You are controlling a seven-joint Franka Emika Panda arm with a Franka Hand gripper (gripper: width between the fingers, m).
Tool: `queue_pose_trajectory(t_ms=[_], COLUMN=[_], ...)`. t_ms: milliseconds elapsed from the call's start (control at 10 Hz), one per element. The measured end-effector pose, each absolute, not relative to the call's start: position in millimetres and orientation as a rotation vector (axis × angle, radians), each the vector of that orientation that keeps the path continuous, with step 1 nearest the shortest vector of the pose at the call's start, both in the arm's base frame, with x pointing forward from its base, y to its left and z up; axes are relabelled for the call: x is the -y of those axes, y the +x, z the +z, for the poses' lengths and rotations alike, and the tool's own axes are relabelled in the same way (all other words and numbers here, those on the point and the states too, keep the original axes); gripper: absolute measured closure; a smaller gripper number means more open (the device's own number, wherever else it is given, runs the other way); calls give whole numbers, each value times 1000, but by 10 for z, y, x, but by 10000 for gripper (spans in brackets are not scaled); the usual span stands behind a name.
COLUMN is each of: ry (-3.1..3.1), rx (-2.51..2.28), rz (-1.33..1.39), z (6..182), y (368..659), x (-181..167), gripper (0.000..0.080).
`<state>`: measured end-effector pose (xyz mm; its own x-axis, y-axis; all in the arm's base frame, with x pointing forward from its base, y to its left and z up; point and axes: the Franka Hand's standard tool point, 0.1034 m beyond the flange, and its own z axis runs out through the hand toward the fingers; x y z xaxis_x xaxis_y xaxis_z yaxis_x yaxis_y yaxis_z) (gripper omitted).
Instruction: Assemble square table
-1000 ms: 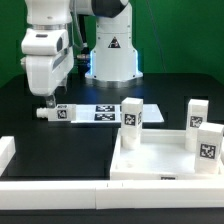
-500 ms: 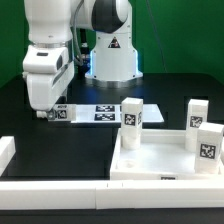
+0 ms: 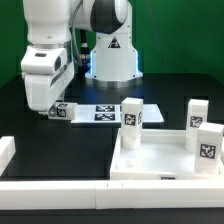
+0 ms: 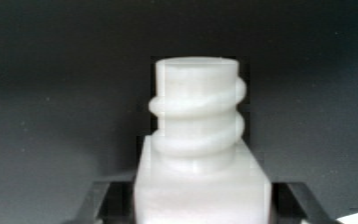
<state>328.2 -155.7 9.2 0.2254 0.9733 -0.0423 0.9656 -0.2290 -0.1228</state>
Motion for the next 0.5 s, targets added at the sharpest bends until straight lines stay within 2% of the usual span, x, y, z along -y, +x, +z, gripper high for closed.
queue_pose_trajectory(t_ms=[300,500], ry=[-2544,-2810], rx=[1748,1334], rz=[150,113], z=[211,291], y=[3446,3518], x=[1589,1629], gripper=[515,515])
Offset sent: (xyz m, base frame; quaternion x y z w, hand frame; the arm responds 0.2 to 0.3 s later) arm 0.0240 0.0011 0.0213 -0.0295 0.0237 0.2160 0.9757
